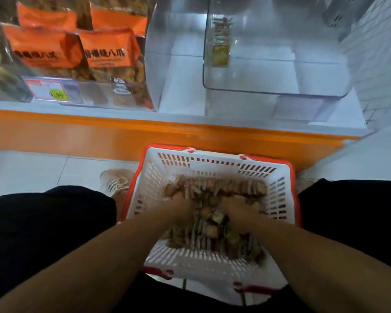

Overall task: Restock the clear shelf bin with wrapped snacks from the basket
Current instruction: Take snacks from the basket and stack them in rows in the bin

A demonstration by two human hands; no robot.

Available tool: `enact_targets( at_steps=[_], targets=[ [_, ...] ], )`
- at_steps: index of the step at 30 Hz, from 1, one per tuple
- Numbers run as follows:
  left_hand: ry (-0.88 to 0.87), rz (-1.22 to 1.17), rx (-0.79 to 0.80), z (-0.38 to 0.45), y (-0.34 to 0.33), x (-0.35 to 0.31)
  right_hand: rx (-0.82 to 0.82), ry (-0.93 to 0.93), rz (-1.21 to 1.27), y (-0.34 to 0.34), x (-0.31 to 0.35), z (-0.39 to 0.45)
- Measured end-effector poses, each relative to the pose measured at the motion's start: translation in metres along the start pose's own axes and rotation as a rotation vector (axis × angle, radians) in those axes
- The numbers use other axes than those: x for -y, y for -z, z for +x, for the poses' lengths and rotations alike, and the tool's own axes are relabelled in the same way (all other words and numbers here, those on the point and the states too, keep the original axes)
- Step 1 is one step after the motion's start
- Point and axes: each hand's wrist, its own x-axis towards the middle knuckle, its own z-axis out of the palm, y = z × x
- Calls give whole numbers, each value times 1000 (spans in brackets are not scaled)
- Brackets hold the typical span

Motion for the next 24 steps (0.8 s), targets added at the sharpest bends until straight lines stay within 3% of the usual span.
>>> enact_targets(
  at_steps=[2,5,11,20,24],
  targets=[
    [-17,-70,14,20,-29,-2,90,6,-109,-17,-8,9],
    [-64,-268,-75,44,-63,-10,29,137,-171,-27,6,25],
    [166,-265,-98,75,-109,-6,122,154,-223,-48,13,38],
    [-29,-442,-89,96,-112,9,225,163,-243,-33,14,56],
    [-39,-337,-78,98,-119,7,344,79,-226,-37,1,68]
  ],
)
